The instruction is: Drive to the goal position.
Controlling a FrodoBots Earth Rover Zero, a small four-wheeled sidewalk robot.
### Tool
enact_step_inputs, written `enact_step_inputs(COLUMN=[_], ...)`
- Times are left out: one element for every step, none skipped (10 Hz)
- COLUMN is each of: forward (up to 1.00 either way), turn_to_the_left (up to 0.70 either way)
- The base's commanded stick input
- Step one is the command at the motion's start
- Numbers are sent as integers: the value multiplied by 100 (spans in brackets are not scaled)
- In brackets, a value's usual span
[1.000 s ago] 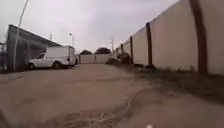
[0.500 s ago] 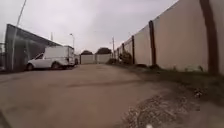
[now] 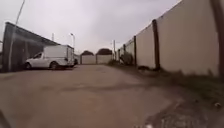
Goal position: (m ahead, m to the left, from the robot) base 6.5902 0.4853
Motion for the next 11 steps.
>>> enact_step_inputs(forward=[85, 85, 85, 85, 85, 85, 85, 85, 85, 85, 85], turn_to_the_left=[2, 2, 2, 2, 2, 2, 2, 2, 2, 2, 2])
